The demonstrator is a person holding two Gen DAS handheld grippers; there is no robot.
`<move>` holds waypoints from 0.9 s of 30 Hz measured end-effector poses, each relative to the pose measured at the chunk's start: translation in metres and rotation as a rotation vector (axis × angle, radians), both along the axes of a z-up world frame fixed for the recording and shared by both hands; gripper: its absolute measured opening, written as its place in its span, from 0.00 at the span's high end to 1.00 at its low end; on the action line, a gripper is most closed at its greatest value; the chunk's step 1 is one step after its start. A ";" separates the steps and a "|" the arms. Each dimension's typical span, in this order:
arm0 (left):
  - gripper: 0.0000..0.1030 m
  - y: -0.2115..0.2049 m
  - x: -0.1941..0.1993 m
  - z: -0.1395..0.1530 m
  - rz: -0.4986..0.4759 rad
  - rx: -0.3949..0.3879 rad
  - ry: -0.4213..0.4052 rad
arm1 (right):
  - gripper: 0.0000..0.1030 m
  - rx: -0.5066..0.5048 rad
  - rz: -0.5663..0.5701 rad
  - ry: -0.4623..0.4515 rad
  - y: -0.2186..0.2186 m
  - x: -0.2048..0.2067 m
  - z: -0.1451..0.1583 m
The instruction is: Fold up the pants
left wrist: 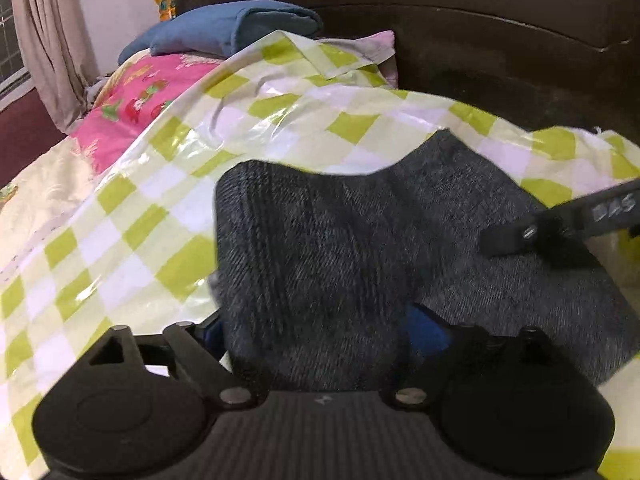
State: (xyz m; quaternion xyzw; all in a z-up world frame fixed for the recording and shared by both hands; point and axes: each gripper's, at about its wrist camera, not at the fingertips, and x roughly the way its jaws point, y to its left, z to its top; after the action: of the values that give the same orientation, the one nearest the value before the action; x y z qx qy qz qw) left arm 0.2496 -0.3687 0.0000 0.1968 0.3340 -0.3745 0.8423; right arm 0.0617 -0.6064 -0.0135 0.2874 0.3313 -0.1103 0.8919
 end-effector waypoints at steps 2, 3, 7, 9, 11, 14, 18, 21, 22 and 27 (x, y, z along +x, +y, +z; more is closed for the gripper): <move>0.00 0.007 -0.002 0.001 0.016 0.012 -0.005 | 0.55 -0.033 -0.024 0.003 0.000 -0.012 0.007; 0.00 0.010 -0.003 0.002 0.030 0.018 -0.009 | 0.55 -0.066 -0.050 0.003 0.001 -0.020 0.013; 0.00 0.025 -0.013 0.010 0.082 0.040 -0.056 | 0.53 -0.250 -0.079 -0.032 0.034 -0.051 0.037; 0.00 0.027 -0.016 0.008 0.092 0.068 -0.058 | 0.52 -0.303 -0.017 -0.038 0.056 -0.058 0.036; 0.00 0.026 -0.019 0.005 0.092 0.126 -0.061 | 0.52 -0.319 0.030 0.056 0.066 -0.050 0.020; 0.00 0.026 -0.026 0.013 0.114 0.172 -0.087 | 0.50 -0.284 -0.019 0.119 0.059 -0.043 0.013; 0.00 0.032 -0.033 0.031 0.133 0.164 -0.141 | 0.49 -0.318 -0.042 0.041 0.073 -0.055 0.044; 0.00 0.042 -0.037 0.041 0.175 0.137 -0.163 | 0.49 -0.377 -0.010 -0.008 0.089 -0.049 0.060; 0.00 0.047 -0.038 0.044 0.183 0.116 -0.176 | 0.49 -0.366 -0.004 -0.017 0.091 -0.044 0.063; 0.00 0.054 -0.028 0.051 0.157 0.035 -0.156 | 0.50 -0.314 0.031 -0.037 0.087 0.009 0.062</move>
State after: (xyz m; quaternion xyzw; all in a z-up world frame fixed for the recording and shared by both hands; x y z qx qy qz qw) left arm 0.2221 -0.3150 0.0508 0.2135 0.2884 -0.2852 0.8888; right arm 0.0709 -0.5198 0.0483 0.1413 0.2979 -0.1415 0.9334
